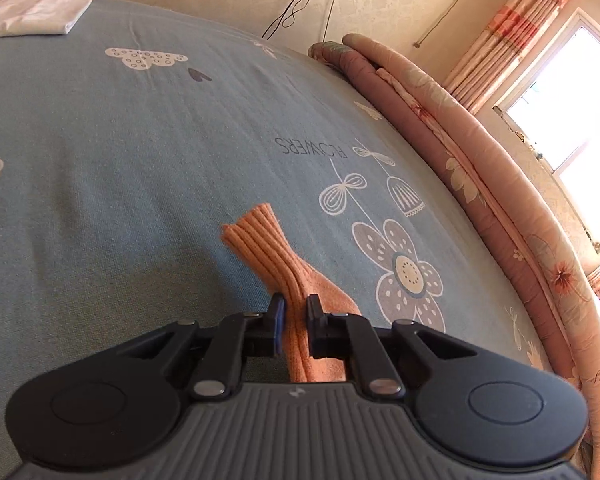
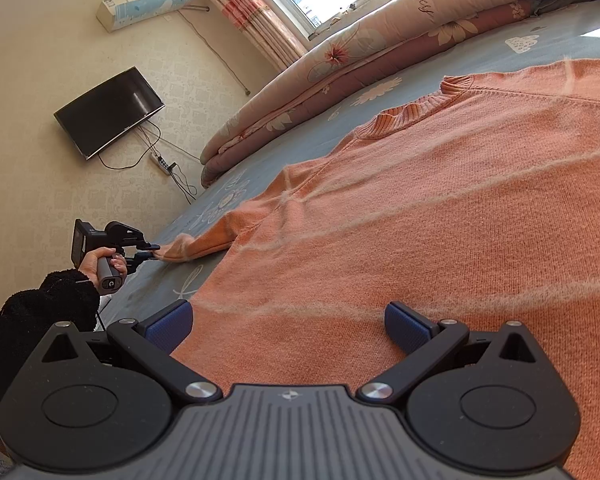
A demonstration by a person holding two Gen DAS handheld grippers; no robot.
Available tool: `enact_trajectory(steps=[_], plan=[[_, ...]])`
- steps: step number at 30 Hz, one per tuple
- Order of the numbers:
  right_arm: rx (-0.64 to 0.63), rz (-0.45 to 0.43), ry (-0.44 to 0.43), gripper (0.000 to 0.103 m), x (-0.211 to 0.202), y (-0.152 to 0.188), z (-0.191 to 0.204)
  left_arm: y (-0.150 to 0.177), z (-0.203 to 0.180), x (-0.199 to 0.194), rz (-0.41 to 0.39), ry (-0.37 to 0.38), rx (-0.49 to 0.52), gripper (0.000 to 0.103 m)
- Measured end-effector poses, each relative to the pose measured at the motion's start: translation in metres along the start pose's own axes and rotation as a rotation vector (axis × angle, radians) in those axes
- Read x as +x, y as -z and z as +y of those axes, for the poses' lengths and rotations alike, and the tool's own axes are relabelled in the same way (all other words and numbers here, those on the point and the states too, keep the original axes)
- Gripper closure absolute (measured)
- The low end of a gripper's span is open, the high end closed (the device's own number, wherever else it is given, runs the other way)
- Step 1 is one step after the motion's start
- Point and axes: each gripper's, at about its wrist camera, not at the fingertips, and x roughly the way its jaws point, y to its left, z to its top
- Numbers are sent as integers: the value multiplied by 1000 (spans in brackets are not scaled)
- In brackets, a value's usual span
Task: Fold clothes
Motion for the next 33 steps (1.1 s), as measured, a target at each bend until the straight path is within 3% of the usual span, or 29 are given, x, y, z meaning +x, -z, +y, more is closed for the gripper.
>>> enact_trajectory(steps=[10,14,18,22,24,25,27,28,31,33], plan=[[-3,0,4,0,0,0,1,4,39,-54,28,-69,-11,94],[-3,0,5,0,0,0,1,10,55,-49,105,-131,-29,93],[-5,0,7,0,1,0,1,13,32,-61,63,-156,92,86],[-5,0,8,0,1,0,1,15,6,-74,10,-178,226,90],[-5,-1,8,0,1,0,1,17,-7,-80,-16,-188,293,85],[-5,-1,8,0,1,0,1,19,-17,-81,-16,-160,326,82],[-6,0,8,0,1,0,1,30,-48,-70,69,-15,410,63],[-6,-1,8,0,1,0,1,36,-64,-63,117,63,453,58],[-5,-1,8,0,1,1,1,68,-116,-37,238,219,573,55],[-5,-1,8,0,1,1,1,96,-155,-18,266,290,704,55]])
